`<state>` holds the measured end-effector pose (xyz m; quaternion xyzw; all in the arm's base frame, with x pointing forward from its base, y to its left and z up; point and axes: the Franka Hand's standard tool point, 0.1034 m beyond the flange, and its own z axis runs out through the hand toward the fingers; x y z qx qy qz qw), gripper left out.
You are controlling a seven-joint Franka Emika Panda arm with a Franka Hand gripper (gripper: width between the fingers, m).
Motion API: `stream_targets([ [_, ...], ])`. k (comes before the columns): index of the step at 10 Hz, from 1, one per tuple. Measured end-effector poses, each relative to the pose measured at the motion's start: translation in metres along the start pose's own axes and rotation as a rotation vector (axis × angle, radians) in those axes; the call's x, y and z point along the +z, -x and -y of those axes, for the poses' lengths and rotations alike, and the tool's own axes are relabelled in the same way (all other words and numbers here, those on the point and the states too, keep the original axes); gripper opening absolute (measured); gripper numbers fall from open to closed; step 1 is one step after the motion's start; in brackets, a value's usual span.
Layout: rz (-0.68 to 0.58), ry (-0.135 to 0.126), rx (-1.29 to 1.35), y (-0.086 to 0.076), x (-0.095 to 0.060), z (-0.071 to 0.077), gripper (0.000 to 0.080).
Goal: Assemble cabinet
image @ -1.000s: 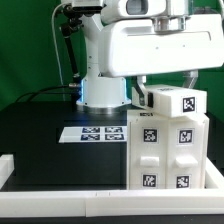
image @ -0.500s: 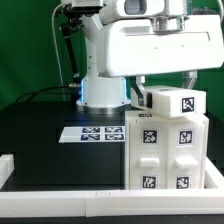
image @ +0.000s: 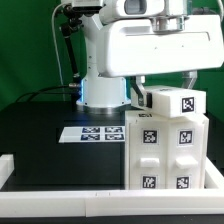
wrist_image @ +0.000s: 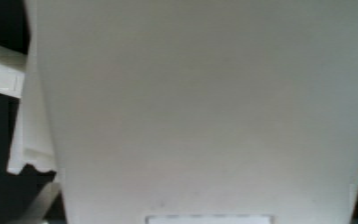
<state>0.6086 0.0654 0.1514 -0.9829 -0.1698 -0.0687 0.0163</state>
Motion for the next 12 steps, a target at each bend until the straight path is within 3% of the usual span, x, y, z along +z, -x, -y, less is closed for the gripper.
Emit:
stream_targets([
  [4,0.000,-0.001,0.092,0.000,0.000,0.000,0.0544],
  [8,-0.018,-0.004,0.514,0.001,0.001,0.007,0.0544],
  [12,-0.042,-0.028,0.889,-0.002,0.001,0.016,0.0544],
])
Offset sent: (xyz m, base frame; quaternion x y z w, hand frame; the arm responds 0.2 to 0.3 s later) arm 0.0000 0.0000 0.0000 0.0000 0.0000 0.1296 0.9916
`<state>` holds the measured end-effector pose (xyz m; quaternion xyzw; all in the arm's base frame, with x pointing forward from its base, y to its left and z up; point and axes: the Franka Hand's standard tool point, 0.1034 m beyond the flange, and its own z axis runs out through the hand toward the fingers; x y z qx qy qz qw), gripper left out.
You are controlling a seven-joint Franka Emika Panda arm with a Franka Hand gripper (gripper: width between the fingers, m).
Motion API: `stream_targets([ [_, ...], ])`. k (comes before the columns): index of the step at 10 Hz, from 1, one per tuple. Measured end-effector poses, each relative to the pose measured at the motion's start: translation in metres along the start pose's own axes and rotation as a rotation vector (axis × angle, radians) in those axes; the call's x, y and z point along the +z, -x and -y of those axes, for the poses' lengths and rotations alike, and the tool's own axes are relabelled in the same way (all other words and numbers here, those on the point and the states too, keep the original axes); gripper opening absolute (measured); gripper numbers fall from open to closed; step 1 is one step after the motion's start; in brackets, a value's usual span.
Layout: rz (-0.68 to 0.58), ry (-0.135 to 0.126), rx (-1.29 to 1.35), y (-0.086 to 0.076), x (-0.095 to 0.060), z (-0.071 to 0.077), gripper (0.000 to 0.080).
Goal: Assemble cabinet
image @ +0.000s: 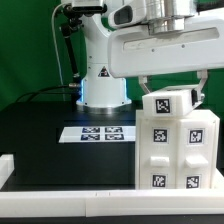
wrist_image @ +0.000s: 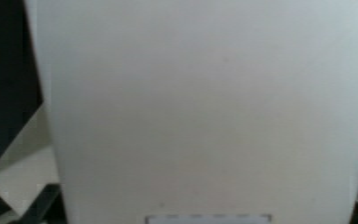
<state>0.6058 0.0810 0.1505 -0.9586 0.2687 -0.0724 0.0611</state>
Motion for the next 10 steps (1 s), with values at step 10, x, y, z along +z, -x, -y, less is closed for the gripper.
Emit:
stream_targets([
  [10,0.044,-0.049,0.899,0.0043,-0.0011,0.0055,0.0544],
])
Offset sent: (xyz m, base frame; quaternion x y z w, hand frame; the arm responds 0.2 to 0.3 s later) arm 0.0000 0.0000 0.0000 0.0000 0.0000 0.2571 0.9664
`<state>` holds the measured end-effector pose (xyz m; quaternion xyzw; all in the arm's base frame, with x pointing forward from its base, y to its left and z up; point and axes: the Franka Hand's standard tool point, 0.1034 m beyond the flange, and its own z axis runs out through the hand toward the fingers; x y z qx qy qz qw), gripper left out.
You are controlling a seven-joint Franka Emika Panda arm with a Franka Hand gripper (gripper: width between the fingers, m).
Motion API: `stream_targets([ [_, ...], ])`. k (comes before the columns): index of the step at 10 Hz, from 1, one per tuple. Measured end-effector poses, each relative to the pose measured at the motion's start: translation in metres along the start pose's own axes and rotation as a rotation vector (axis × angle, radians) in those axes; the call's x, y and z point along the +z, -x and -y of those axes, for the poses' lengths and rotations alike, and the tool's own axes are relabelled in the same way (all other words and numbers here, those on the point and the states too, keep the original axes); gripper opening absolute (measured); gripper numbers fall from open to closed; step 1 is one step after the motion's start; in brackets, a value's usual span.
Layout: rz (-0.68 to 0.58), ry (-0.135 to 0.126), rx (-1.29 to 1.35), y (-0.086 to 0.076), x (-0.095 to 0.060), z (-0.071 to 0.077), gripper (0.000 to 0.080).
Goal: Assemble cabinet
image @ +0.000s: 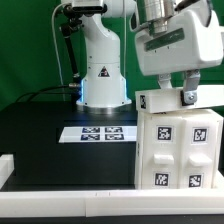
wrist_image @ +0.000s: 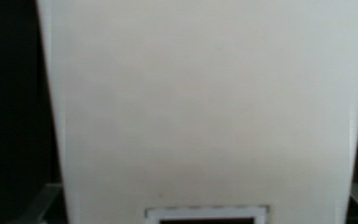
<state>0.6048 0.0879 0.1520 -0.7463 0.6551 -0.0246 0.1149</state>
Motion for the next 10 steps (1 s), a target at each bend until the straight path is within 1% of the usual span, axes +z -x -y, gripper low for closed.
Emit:
stream_targets([
  [2,0.027,-0.015,0.207,0.0001,0.0010,0.0002,0.0544],
  [5,0.060,-0.011,0.475,-0.0009,0.0016,-0.0002,0.0544],
  [6,0.074,-0.006,0.534,-0.0032,0.0025,-0.0020,0.0544],
  [7,0.090,-0.005,0.596,-0.0065,0.0028,-0.0023,0.0544],
  [9,0.101,-0.004,0.669,-0.0045,0.0028,-0.0018,0.0544],
  [10,0.101,-0.004,0.662,-0.0040,0.0029,-0.0018,0.0622],
])
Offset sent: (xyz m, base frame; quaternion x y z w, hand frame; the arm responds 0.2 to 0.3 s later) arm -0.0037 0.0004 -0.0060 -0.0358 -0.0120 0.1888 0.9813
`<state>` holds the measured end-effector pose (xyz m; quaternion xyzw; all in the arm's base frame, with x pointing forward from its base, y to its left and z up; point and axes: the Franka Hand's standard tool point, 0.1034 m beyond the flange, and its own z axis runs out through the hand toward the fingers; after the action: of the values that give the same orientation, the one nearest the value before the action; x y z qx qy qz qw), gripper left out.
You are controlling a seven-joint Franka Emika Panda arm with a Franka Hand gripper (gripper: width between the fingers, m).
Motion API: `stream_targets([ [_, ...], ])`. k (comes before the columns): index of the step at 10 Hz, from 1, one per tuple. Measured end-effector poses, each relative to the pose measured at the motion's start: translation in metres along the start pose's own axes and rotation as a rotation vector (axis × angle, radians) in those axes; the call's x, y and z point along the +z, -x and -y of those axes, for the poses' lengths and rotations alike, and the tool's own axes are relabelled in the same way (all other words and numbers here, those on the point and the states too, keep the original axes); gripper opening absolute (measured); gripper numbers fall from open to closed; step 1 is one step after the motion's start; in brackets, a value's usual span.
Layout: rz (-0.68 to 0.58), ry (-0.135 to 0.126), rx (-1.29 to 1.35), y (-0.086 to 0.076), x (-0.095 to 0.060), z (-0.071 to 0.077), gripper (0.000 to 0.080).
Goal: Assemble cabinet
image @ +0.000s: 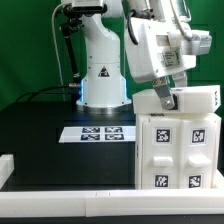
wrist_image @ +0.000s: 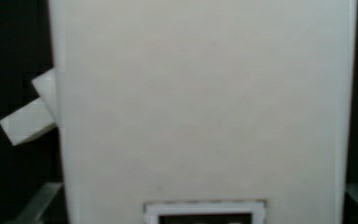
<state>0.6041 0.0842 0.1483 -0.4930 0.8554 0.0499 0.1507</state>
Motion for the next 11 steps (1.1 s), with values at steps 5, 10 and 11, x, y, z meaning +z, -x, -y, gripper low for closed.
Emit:
stream_targets([
  [5,0.050,-0.049,-0.050,0.020,-0.028,0.001,0.0797],
  [10,0.025,0.031,-0.478,0.017,-0.029,0.001,0.0797],
  [11,0.002,0.037,-0.683,0.021,-0.032,0.005,0.0797],
])
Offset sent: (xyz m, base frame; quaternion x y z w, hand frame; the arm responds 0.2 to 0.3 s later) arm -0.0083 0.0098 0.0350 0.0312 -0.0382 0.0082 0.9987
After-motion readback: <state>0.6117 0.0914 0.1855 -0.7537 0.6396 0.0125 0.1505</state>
